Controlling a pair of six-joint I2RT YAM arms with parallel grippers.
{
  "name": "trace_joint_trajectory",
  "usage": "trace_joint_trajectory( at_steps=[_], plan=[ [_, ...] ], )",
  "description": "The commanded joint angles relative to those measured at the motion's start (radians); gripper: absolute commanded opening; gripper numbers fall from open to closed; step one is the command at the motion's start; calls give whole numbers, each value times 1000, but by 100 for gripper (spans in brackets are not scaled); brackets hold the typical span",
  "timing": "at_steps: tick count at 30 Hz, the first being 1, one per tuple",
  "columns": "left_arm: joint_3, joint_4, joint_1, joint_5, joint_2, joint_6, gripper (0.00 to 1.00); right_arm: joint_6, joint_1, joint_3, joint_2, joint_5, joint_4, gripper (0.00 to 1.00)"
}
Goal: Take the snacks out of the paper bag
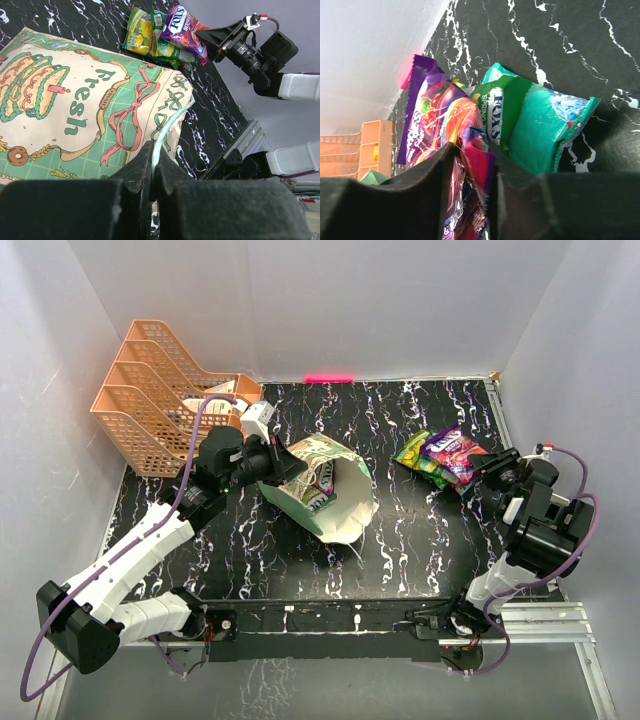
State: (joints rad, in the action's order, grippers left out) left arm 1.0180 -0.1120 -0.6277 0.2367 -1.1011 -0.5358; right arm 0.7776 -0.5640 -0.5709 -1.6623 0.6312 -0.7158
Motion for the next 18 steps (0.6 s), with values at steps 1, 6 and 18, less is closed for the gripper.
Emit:
trace_joint_trajectory(
  at_steps=[1, 6, 18],
  plan=[
    [31, 20, 0, 13, 16, 0, 0, -85, -10, -50, 55, -43, 140, 40],
    [23, 33, 0, 23, 14, -14, 0, -188, -10, -102, 142, -164, 399, 56],
    [19, 40, 0, 35, 18, -24, 0, -296, -2, -136, 345, -285, 740, 77]
  ],
)
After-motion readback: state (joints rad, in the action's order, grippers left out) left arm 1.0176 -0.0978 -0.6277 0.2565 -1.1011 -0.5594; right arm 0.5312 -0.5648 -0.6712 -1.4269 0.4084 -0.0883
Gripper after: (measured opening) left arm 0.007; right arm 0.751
